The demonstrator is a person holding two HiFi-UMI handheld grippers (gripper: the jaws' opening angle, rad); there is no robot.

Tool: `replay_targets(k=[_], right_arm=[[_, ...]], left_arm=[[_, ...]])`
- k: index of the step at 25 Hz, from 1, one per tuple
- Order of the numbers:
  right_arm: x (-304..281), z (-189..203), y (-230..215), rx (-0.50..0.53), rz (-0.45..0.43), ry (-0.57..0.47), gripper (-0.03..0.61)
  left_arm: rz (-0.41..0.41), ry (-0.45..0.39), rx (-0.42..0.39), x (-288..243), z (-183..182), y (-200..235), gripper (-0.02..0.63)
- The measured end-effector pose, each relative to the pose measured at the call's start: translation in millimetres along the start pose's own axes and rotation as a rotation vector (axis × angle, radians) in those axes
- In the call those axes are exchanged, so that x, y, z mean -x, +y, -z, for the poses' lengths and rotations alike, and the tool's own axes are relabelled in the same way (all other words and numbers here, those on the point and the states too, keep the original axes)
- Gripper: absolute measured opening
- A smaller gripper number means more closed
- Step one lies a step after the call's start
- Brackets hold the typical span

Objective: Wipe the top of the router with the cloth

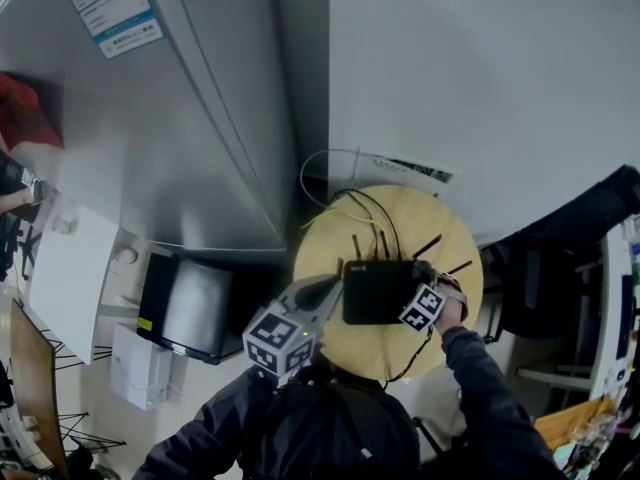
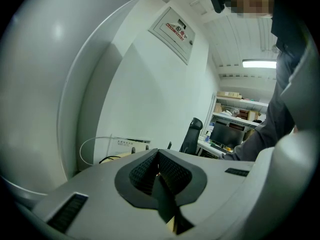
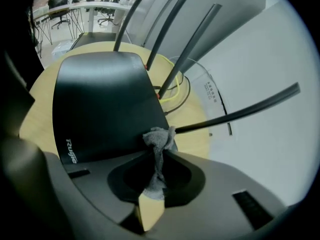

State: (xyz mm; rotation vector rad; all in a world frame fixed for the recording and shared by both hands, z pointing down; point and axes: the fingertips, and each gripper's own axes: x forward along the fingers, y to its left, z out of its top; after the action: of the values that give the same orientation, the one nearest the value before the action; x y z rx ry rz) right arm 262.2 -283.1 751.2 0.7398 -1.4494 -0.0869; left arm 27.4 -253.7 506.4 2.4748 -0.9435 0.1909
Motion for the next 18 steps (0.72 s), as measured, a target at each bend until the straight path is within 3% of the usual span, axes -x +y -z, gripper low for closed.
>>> replay_targets(k=[8, 18], right_arm=[[13.6, 7.5, 20.8, 0.095, -0.076, -0.034, 0.071], [59.5, 30.7, 91.1, 0.148, -0.2, -0.094, 0.071]], left_arm=[[0.023, 0.004, -0.01, -10.1, -2.5, -6.1, 0.002], [0.061, -0.002, -0.017, -15.1, -3.6, -18.8, 0.002]])
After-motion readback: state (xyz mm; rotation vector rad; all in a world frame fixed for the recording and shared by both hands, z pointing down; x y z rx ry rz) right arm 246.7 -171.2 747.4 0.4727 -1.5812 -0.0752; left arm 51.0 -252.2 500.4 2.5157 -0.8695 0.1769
